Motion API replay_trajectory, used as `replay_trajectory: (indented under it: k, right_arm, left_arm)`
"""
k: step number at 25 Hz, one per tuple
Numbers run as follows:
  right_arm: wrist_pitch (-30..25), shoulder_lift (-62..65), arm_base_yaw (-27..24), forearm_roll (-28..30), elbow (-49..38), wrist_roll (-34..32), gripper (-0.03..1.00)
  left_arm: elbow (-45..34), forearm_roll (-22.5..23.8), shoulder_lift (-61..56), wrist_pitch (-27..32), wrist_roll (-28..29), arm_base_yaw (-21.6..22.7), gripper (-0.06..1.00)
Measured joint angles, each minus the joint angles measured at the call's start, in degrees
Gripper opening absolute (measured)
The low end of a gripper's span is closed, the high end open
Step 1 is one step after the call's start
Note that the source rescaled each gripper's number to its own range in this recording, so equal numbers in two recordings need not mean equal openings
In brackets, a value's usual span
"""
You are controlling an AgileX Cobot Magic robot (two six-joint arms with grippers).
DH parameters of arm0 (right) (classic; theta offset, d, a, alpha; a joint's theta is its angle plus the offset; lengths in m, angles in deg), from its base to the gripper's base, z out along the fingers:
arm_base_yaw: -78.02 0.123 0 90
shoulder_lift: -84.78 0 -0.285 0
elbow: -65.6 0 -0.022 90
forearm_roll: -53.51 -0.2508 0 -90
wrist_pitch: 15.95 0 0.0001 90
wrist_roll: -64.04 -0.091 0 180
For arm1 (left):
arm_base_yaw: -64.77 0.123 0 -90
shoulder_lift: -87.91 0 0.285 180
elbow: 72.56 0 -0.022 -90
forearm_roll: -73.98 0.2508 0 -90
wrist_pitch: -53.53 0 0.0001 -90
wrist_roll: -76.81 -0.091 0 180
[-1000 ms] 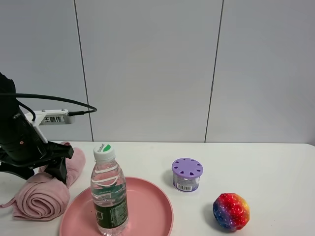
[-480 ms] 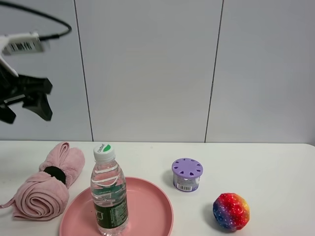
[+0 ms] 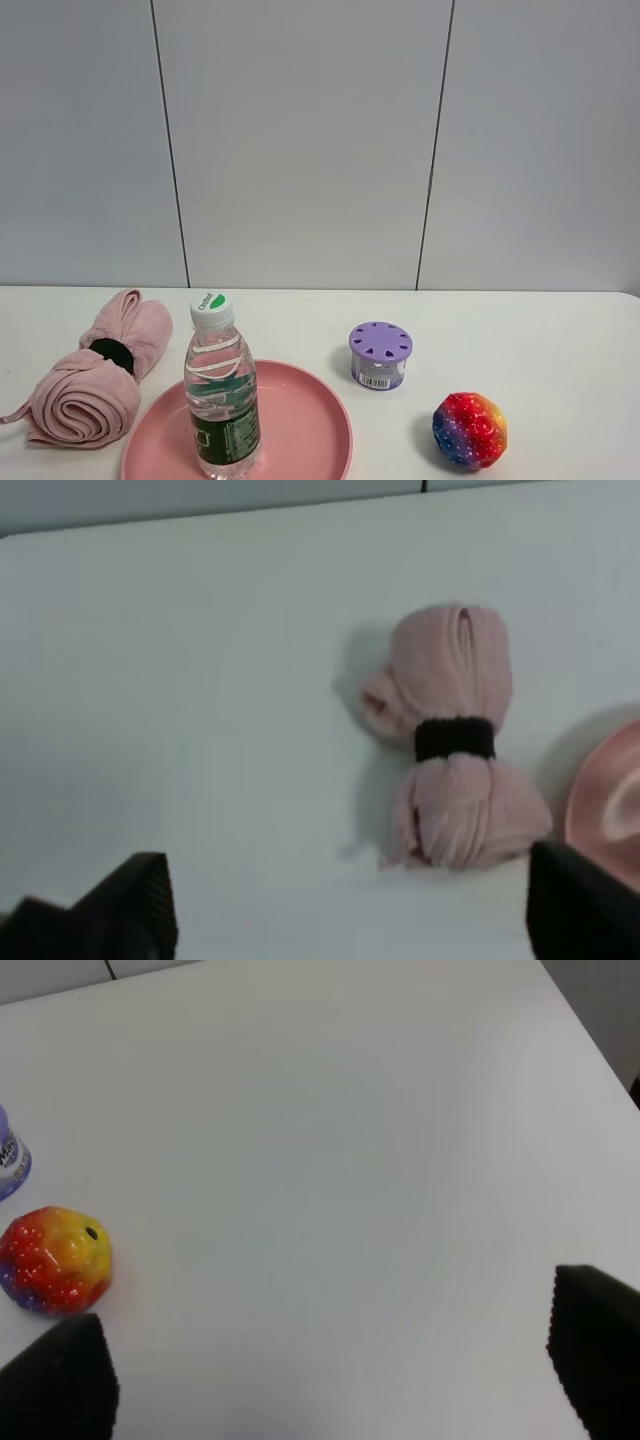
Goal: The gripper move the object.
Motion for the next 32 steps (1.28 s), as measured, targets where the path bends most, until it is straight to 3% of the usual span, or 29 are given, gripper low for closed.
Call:
replay_trajectory:
  k: [5, 12, 20, 26, 32]
  right_arm:
    - [0.0, 0.0, 0.0, 0.0, 0.0, 0.0, 1.0]
    - [0.0, 0.0, 0.0, 0.0, 0.0, 0.0, 1.0]
    - [0.0, 0.0, 0.0, 0.0, 0.0, 0.0, 1.0]
    - [0.0, 0.0, 0.0, 0.0, 0.0, 0.0, 1.0]
    - [0.0, 0.0, 0.0, 0.0, 0.0, 0.0, 1.0]
  left_arm:
    - [-4.7, 0.2, -12.4, 5.0, -0.8, 0.0, 0.52]
    - [-13.2, -0.4, -31.4, 6.9, -1.0, 0.0, 0.7]
    - [-20.3, -1.2, -48.0, 12.7, 1.4, 0.0, 0.72]
    - [-24.5, -0.9, -49.7, 12.3, 1.4, 0.0, 0.72]
    - [-30.5, -3.6, -49.7, 4.8, -0.7, 3.5, 0.72]
